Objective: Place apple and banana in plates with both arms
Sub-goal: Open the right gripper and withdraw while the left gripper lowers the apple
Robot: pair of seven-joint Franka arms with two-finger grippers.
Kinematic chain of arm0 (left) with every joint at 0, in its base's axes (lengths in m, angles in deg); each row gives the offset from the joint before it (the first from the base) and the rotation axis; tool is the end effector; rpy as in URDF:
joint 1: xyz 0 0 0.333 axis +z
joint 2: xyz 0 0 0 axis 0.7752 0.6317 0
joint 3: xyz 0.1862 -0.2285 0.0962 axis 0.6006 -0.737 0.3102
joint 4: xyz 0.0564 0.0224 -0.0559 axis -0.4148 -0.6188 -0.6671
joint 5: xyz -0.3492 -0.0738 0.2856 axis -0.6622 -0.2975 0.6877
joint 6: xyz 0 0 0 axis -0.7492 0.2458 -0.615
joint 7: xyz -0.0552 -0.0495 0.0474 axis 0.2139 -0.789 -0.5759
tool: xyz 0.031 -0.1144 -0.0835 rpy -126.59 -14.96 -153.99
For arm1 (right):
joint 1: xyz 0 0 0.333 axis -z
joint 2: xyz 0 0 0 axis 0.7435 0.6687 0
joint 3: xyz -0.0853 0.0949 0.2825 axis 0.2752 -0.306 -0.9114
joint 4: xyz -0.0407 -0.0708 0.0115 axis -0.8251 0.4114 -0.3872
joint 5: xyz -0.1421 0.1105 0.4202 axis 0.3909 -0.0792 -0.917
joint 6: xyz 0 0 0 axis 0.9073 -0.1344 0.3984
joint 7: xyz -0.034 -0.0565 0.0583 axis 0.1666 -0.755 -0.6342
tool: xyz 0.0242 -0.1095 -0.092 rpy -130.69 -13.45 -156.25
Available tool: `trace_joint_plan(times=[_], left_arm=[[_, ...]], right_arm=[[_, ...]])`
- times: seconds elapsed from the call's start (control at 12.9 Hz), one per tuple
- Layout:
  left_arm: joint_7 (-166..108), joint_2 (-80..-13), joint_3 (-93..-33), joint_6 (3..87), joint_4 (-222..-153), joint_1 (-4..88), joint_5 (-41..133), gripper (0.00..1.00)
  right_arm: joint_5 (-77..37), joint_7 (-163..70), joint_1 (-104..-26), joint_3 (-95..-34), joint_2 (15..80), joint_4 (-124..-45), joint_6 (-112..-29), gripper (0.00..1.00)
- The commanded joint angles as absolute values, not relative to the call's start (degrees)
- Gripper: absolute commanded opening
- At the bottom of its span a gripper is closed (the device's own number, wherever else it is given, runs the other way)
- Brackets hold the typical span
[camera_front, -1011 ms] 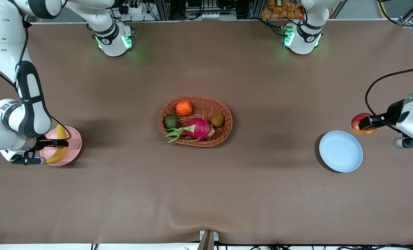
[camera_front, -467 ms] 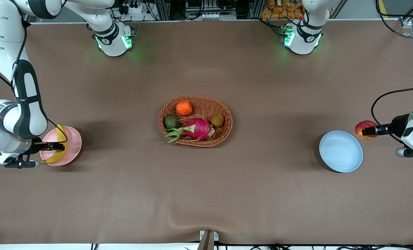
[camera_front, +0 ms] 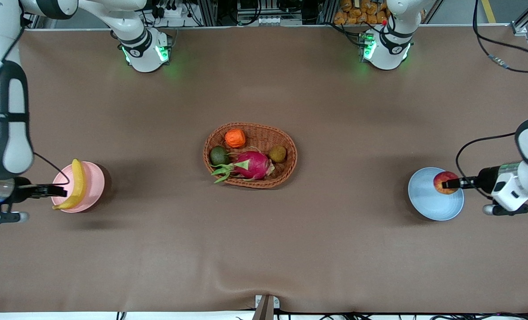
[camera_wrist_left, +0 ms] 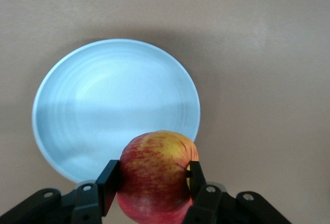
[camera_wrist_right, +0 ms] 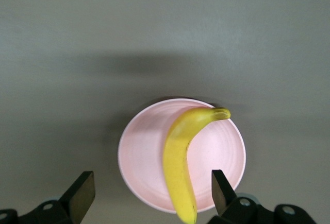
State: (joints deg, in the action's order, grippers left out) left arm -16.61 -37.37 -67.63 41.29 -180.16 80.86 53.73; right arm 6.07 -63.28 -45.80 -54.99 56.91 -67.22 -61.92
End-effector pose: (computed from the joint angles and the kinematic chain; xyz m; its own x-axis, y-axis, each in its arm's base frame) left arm 0.7054 0.1017 0.2088 0.9861 0.0487 -0.1589 0.0898 -0.9606 0.2631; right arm 0.7277 -0.1811 0.2946 0.9946 0.0471 -0.0921 0.0411 -0.9970 -0.0660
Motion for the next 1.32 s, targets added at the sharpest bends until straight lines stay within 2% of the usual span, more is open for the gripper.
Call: trace_joint_plan(times=[0.0,0.16,0.31,0.39,0.54,0.93,1.01,1.24], left_arm=[[-12.36,-32.57,-68.38,44.43,-179.23,83.33,52.60,0.00],[-10.77,-31.85,-68.38,45.32,-179.23,83.61,51.46,0.00],[-10.59,-30.98,-68.29,45.32,-179.14,83.61,49.62,0.20],[-10.59,-30.28,-68.29,45.49,-179.06,83.52,49.09,0.40],[-10.68,-30.27,-68.29,45.58,-178.62,83.52,49.43,1.00],[-11.38,-34.30,-68.91,42.87,-176.24,82.73,49.87,1.00],[-11.47,-36.14,-68.91,42.07,-176.24,82.12,49.87,1.00],[-11.73,-43.08,-68.91,38.91,-176.24,79.66,50.58,1.00]], right_arm=[[5.99,-62.76,-45.83,-55.19,52.97,-65.26,-56.13,1.00],[5.90,-61.10,-47.50,-55.19,49.37,-65.61,-50.86,1.00],[6.16,-58.90,-49.69,-55.10,45.50,-66.57,-45.85,1.00],[6.25,-57.67,-50.75,-55.01,43.48,-68.67,-44.87,1.00],[6.77,-51.97,-54.43,-54.75,40.74,-71.59,-45.21,1.00],[8.45,-48.25,-55.07,-54.66,30.13,-81.24,-48.29,1.00],[9.58,-48.34,-54.98,-54.66,28.19,-81.87,-47.94,1.00],[13.11,-47.99,-55.06,-54.66,27.82,-79.42,-46.80,1.00]])
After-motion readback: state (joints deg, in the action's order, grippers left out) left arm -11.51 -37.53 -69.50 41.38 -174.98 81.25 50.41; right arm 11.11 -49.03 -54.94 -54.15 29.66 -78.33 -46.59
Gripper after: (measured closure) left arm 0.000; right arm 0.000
